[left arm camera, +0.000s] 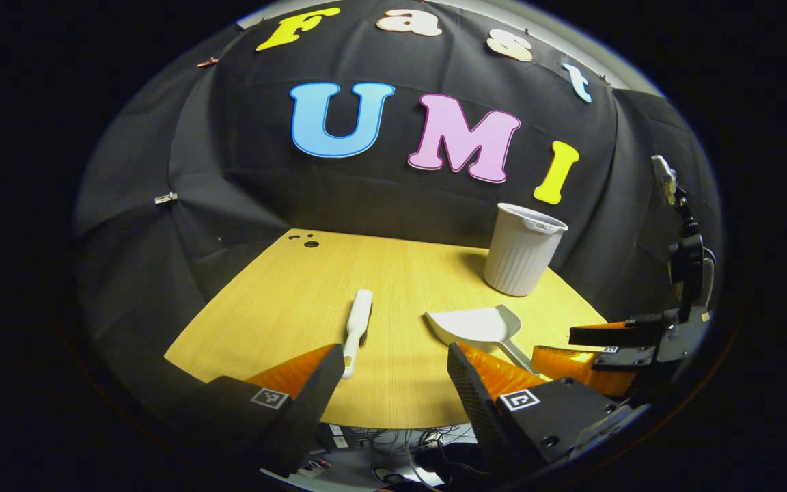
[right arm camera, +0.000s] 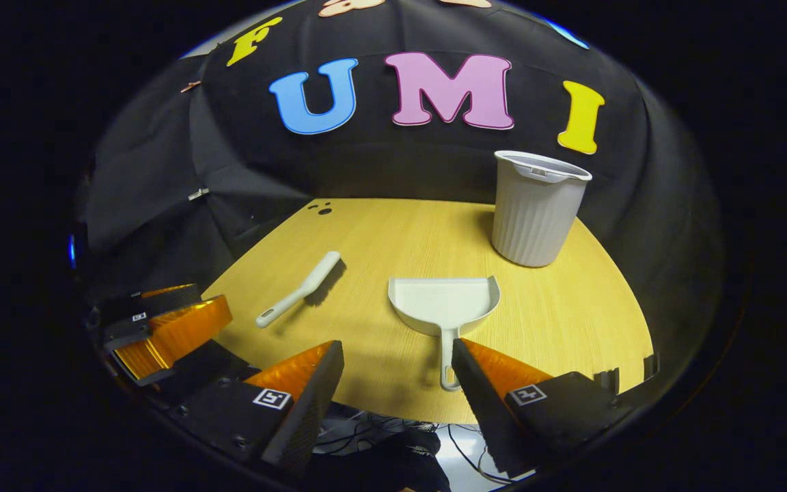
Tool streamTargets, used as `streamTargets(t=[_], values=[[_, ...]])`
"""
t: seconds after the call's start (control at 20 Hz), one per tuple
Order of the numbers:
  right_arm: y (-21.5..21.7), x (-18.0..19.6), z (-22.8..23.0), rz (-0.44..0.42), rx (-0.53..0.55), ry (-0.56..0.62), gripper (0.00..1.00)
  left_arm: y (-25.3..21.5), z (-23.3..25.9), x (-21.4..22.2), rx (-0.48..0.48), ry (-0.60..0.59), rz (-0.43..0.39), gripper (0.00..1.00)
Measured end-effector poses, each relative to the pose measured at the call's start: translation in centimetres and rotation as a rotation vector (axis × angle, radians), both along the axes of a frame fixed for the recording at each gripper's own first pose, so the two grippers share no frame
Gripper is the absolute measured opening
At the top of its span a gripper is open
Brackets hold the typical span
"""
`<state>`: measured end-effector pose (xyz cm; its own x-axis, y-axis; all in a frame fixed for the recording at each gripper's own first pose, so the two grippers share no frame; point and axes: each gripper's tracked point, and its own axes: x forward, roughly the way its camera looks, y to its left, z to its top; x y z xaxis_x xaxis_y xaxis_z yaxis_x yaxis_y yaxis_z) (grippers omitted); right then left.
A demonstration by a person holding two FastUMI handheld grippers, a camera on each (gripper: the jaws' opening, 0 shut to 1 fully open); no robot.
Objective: Pick up the small broom and dustpan from the desktop, sweep the trash into the dustpan with the broom, and then empty the trash into the garbage bin.
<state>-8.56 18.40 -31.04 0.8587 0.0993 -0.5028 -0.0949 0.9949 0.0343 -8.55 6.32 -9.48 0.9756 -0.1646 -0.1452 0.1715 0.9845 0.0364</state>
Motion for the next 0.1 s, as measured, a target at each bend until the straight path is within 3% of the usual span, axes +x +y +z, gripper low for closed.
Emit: streamTargets(t=[0.1], values=[[0.49, -0.17, 0.14, 0.021, -0.008, -0.004, 0.99, 0.12, 0.34, 0.1, 0.005, -0.014, 0.007, 0.96]])
